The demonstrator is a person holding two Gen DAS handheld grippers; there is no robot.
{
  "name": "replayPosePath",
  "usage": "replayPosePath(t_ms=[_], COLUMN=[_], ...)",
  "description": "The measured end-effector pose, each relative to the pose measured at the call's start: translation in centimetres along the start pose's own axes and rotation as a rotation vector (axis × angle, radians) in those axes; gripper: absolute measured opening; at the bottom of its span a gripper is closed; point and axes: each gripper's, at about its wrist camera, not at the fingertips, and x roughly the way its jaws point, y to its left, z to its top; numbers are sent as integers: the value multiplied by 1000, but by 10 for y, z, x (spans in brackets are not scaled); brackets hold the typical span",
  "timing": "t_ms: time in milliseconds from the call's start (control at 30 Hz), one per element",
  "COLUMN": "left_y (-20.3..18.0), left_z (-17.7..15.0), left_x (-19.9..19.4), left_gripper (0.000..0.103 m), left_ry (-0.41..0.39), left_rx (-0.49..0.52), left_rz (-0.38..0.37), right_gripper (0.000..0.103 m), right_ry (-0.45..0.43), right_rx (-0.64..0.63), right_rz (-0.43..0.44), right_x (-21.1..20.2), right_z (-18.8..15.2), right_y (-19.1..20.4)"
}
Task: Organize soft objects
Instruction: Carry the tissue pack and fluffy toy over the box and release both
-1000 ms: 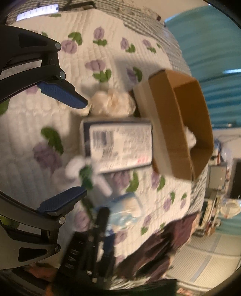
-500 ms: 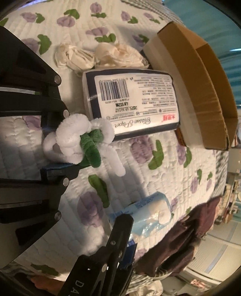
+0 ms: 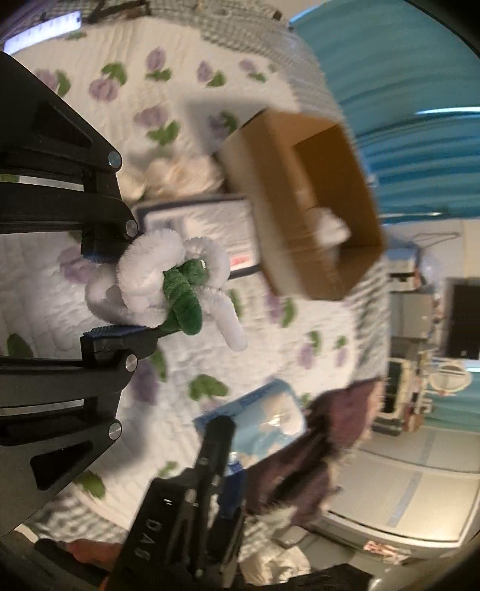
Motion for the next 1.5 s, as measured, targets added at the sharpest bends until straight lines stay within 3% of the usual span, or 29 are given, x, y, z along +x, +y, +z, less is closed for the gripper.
replayPosePath(t_ms=[333, 533, 733, 933, 1167, 1267, 1367, 1400, 1467, 1500], left_y=[41, 77, 114, 151, 176, 180, 181, 181, 182, 180], left_z=[62, 97, 124, 140, 150, 150, 147, 148, 149, 149], left_x=[-71, -72, -35, 31, 99, 116, 123, 125, 127, 124], left_gripper=[25, 25, 25, 25, 25, 25, 28, 29, 55, 59], left_ry=[-202, -235, -204, -128, -59, -47, -66, -57, -45, -47], left_rx=[-56, -92, -106, -129, -132, -131, -126, -127, -141, -149], left_rz=[13, 50, 101, 104, 102, 95, 135, 129, 93, 85], right_gripper=[44, 44, 44, 44, 44, 46, 51, 54, 66, 69], right_ry=[-117, -158, -168, -125, -29, -12, -5, -7, -18, -26], right_rx=[-121, -150, -169, -158, -142, -122, -99, -84, -65, -63], right_rz=[13, 30, 44, 53, 57, 74, 67, 63, 58, 55], right_x=[-46, -42, -14, 57, 147, 172, 184, 185, 181, 178], right_z=[59, 109, 158, 199, 211, 210, 211, 211, 211, 211], right_y=[48, 71, 86, 91, 82, 74, 65, 63, 60, 59])
